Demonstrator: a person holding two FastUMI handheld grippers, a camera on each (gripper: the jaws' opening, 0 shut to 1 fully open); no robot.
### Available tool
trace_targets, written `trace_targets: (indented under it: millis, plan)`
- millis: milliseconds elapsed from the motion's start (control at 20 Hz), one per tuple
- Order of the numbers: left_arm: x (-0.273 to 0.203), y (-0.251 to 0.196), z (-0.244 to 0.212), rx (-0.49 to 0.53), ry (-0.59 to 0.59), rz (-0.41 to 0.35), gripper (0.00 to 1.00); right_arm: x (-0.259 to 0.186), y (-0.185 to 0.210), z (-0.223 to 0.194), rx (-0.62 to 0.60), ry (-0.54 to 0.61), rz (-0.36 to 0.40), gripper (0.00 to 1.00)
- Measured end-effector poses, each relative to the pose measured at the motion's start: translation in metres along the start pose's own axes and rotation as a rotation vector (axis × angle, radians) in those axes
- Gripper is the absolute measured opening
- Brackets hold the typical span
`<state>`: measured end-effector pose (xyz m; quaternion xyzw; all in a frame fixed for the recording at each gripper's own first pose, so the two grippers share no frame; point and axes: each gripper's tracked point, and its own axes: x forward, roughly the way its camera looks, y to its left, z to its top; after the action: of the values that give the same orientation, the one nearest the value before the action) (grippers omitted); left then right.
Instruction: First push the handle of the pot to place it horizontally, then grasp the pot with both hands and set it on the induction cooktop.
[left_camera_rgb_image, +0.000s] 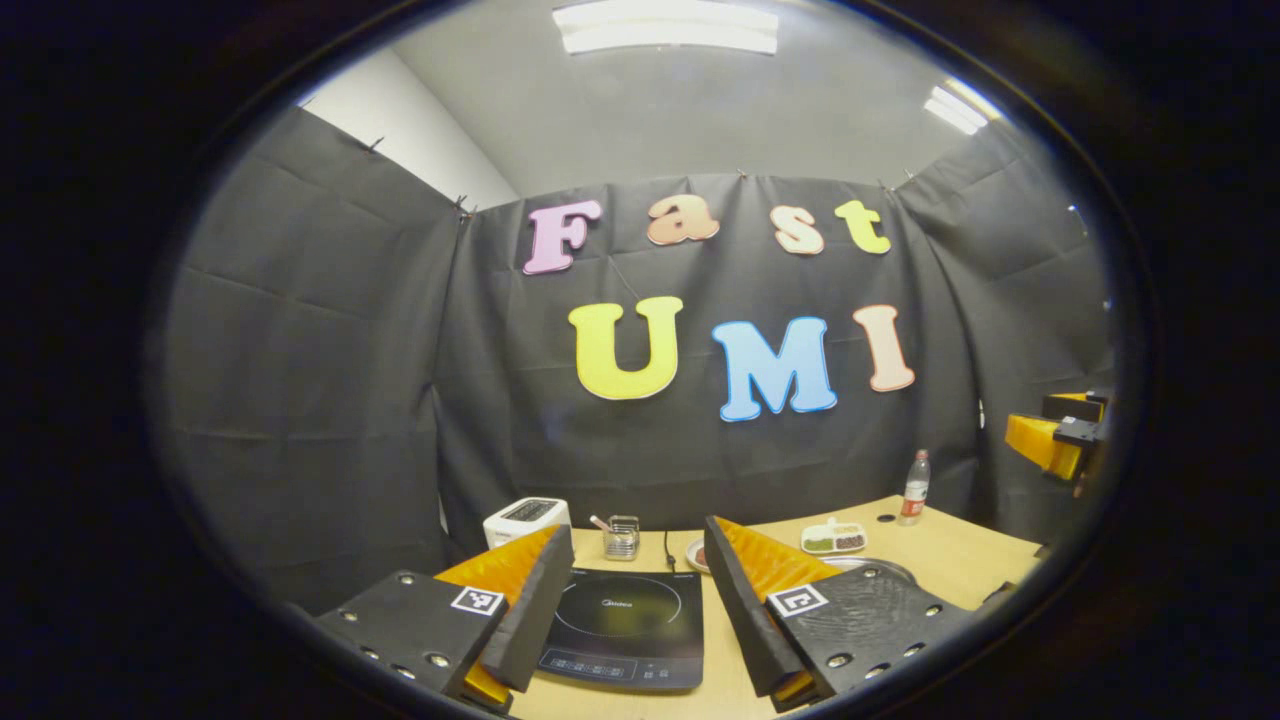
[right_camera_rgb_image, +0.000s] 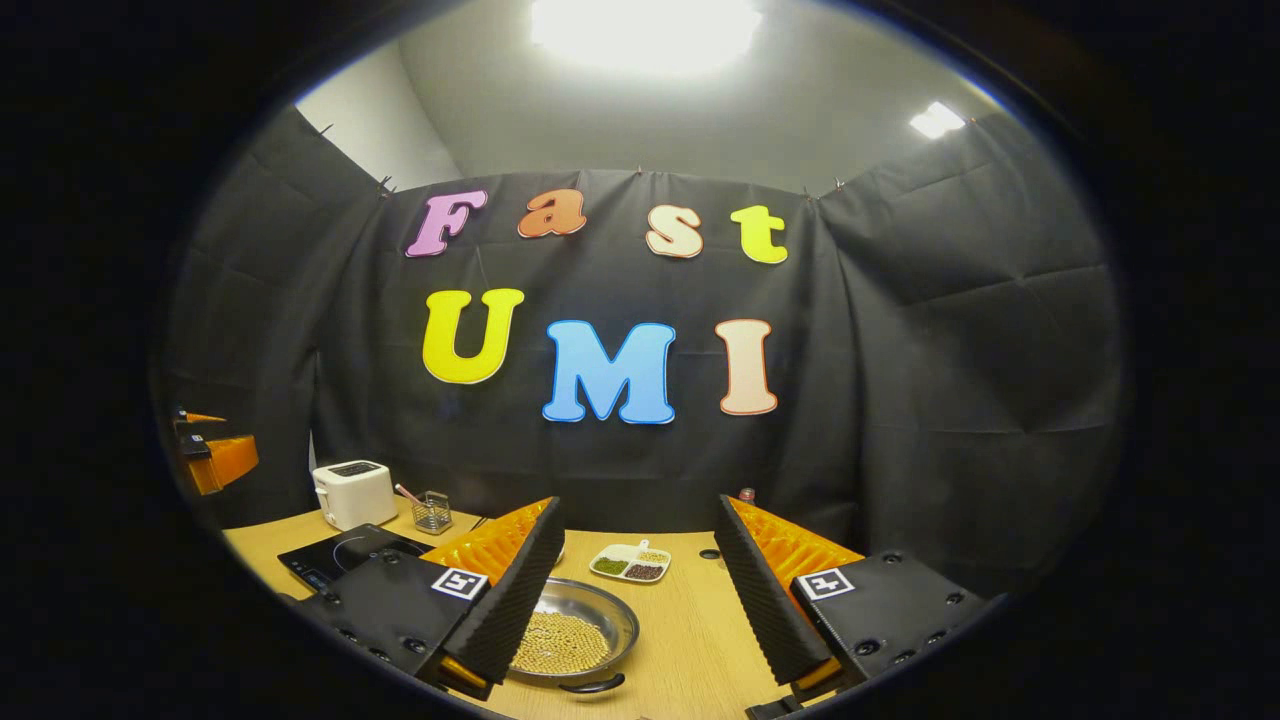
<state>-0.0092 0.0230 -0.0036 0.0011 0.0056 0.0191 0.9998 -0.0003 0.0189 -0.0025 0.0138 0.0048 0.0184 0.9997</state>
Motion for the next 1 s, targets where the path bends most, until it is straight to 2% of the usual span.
trace_targets:
  millis: [250,400,550,600,750,800,850,950,1000]
  plan:
    - [-0.001,0.001,0.001,0.01,-0.002,-0.002,0.8,0.001,-0.002,-0.003,-0.005,0.006,-0.006,0.96]
    - [-0.005,0.005,0.006,0.024,-0.014,0.009,0.8,0.001,0.001,0.0,-0.002,0.001,-0.001,0.93]
    - [-0.009,0.009,0.012,0.031,-0.02,0.012,0.8,0.0,0.005,0.002,-0.011,-0.007,0.001,0.76]
    - [-0.01,0.01,0.009,0.033,-0.018,0.012,0.8,0.0,0.007,0.003,-0.012,-0.01,0.005,0.75]
    - [-0.009,0.011,0.011,0.037,-0.024,0.008,0.8,0.0,0.012,0.007,-0.01,-0.02,0.016,0.56]
    - [-0.009,0.012,0.012,0.039,-0.026,0.007,0.8,0.0,0.016,0.007,-0.009,-0.014,0.024,0.55]
    - [-0.009,0.012,0.013,0.04,-0.029,0.006,0.8,0.001,0.019,0.004,-0.01,-0.004,0.034,0.48]
    - [-0.008,0.015,0.013,0.041,-0.033,0.004,0.78,0.003,0.023,0.0,-0.016,0.018,0.04,0.51]
    - [-0.008,0.017,0.014,0.042,-0.036,0.007,0.8,0.001,0.024,-0.001,-0.016,0.021,0.043,0.33]
